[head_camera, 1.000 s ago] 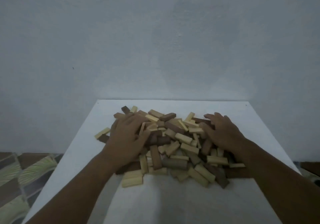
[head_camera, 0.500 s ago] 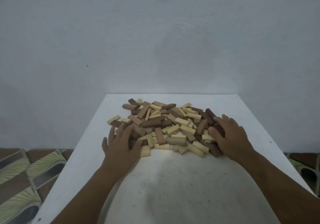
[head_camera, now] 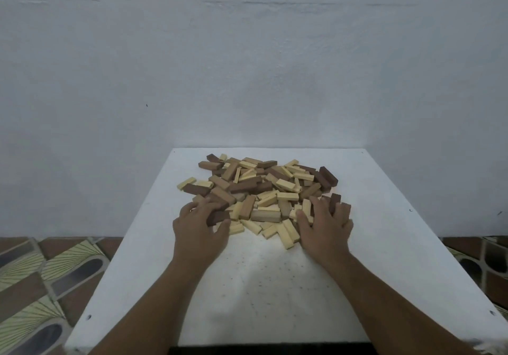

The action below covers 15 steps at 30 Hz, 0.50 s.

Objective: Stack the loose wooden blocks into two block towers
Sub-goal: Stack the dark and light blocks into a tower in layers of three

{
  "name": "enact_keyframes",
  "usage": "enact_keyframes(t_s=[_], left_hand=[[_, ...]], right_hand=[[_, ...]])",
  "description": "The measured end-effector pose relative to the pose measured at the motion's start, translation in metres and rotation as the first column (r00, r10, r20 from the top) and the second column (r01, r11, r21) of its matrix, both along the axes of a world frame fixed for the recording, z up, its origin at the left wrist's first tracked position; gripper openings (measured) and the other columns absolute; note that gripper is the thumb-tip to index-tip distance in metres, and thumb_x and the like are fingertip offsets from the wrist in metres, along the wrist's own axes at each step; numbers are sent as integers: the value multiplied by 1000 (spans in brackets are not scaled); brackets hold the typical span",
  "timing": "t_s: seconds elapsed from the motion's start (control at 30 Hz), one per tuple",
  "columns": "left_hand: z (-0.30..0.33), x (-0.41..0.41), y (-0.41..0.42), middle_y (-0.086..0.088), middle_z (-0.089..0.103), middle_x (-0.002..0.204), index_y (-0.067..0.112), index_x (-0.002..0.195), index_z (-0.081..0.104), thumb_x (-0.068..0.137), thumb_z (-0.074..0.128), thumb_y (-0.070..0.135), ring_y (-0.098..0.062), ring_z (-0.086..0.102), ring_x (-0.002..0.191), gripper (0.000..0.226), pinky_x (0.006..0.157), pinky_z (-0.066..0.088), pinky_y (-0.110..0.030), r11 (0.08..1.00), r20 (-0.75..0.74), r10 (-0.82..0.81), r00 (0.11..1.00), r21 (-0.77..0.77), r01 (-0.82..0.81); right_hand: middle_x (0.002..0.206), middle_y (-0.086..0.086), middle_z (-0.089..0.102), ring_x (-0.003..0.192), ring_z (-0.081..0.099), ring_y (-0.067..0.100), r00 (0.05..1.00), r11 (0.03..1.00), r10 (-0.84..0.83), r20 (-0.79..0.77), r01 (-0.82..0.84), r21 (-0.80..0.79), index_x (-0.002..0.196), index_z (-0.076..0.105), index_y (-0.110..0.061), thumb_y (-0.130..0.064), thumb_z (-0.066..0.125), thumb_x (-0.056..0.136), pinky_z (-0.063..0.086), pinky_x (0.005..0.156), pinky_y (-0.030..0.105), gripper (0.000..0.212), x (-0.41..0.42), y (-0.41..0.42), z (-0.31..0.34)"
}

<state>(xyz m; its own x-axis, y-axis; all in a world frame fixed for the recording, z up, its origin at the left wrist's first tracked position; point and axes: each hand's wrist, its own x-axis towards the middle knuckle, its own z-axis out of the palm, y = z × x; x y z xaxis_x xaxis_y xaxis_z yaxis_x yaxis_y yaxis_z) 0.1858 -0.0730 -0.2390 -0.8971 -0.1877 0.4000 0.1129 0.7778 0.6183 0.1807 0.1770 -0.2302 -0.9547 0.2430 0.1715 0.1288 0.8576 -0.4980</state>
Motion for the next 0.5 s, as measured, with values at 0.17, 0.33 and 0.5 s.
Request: enact_keyframes(t_s=[0.17, 0.33, 0.5], left_hand=[[2, 4, 3, 27, 63, 101, 37, 104, 64, 77, 65, 35, -13, 42, 126, 27, 98, 28, -38, 997, 14, 20, 1000, 69, -20], [2, 7, 2, 24, 67, 91, 33, 97, 66, 74, 64, 38, -14, 42, 129, 23, 95, 26, -39, 994, 0, 46, 999, 100, -46], [5, 13, -2, 23, 63, 81, 31, 91, 67, 79, 69, 25, -15, 48, 110, 13, 87, 37, -36, 980, -19, 114, 993, 164, -110]], right_hand=[[158, 4, 18, 146, 5, 28, 1000, 999, 23, 21, -23, -26, 147, 24, -24, -54, 37, 95, 10, 117, 51, 62, 13, -29, -2], [153, 8, 26, 140, 23, 30, 998, 991, 51, -22, -53, -122, 146, 21, -17, -48, 54, 89, 33, 109, 48, 73, 26, -49, -4], [149, 5, 30, 135, 34, 30, 994, 982, 101, -42, -106, -157, 144, 20, -28, -42, 62, 84, 43, 101, 48, 75, 40, -55, -10]])
